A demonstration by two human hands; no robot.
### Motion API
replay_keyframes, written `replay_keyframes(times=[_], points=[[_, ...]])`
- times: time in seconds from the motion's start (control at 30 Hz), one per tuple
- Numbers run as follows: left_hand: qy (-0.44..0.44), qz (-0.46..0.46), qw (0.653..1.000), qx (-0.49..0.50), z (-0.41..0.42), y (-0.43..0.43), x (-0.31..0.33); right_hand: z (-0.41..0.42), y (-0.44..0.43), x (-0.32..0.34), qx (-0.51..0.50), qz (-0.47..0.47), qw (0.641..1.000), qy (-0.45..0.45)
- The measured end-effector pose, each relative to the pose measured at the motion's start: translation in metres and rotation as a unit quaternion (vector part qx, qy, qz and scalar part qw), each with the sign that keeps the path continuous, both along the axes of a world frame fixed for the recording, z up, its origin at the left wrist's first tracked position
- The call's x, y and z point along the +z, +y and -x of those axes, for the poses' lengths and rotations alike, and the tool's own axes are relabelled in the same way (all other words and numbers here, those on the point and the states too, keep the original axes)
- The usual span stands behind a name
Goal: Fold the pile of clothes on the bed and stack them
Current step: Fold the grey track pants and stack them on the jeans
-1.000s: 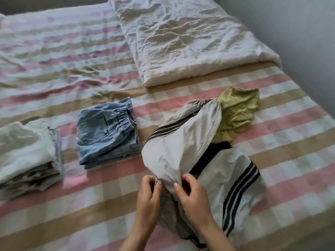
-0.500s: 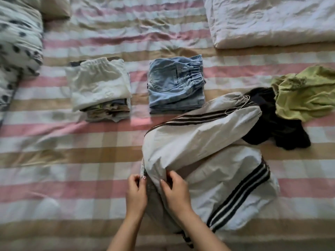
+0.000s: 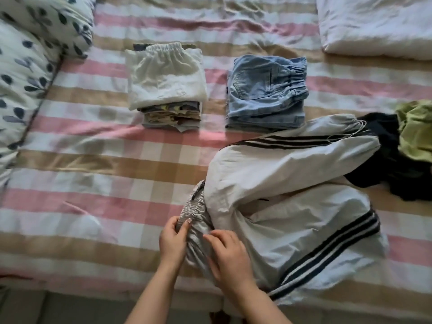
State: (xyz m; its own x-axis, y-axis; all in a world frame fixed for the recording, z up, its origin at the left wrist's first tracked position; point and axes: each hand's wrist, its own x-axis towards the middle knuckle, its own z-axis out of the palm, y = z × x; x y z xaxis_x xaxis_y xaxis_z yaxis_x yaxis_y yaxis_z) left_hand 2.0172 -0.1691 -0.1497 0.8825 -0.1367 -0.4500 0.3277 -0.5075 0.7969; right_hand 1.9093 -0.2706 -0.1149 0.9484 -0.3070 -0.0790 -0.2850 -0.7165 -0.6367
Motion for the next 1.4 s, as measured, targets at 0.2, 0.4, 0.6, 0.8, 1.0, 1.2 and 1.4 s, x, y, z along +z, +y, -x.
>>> replay_keyframes(times=[0.2,0.4,0.6,0.8,1.0,1.2,1.4], points=[[-0.081,-0.032,0.994,0.069,-0.038,0.042,0.011,-0.042,0.031,-0.025,0.106,0.028,0.974,0.2],[0.035,-0.115,0.992,0.025,-0.059,0.072,-0.022,-0.07,0.026,-0.037,0.167,0.089,0.939,0.286],[0.018,-0.052,0.998,-0.018,-0.084,0.073,-0.026,-0.17,-0.006,-0.015,0.09,0.06,0.994,0.004],[0.024,0.056,0.997,-0.044,-0.091,0.062,-0.02,-0.253,-0.023,-0.043,0.33,0.005,0.902,0.277],[-0.016,0.054,0.998,-0.014,-0.084,0.083,-0.016,-0.272,-0.006,-0.037,0.329,-0.152,0.828,0.427],[-0.081,-0.022,0.994,0.076,-0.101,0.12,-0.009,-0.302,0.033,-0.016,0.465,0.141,0.848,0.213],[-0.046,-0.139,0.984,0.105,-0.109,0.132,-0.029,-0.274,0.072,-0.039,0.421,0.269,0.86,-0.103]])
